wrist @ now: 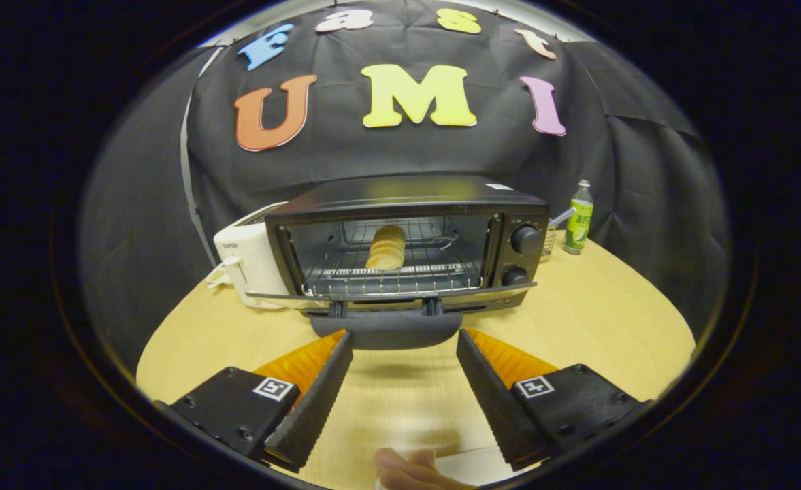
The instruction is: Open the toaster oven, put the food inside, and close the toaster oven door.
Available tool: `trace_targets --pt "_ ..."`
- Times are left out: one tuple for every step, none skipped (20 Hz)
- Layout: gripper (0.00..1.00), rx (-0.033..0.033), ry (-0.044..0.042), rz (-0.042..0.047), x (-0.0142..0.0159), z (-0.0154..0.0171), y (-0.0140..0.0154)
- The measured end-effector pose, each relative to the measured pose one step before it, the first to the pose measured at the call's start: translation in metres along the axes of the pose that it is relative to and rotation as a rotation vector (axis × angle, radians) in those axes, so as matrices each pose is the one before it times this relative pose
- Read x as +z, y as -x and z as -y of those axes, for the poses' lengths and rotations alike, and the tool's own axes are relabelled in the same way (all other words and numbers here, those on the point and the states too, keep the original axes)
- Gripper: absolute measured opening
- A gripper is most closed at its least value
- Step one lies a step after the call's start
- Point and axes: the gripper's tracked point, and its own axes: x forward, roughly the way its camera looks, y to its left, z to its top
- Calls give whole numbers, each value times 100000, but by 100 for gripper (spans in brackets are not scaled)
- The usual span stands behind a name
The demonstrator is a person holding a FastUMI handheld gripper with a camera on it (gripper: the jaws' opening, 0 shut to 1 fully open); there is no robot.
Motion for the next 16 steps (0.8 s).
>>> trace_targets --pt "100 -35 153 346 256 19 -346" --pt "100 1142 479 375 253 -106 -413" --pt "100 -703 84 3031 837 140 136" --pt "100 -427 973 393 219 79 -18" --pt "100 -390 -397 -365 -25 -117 -44" --pt "100 905 -1204 -76 -9 -288 96" --pt "100 729 -945 -343 -42 -137 10" --pt "100 885 -507 -218 52 -108 157" --pt "100 1748 119 11 294 -320 101" --pt "100 -336 562 903 492 61 79" --pt "100 -1624 816 1085 687 487 174" --pt "100 -673 40 837 537 150 274" --pt "100 554 -343 929 673 -233 366" --pt "100 788 -919 1238 640 -417 407" --pt "100 1709 -290 1121 1000 -449 371" --pt "100 690 20 627 1006 -380 392"
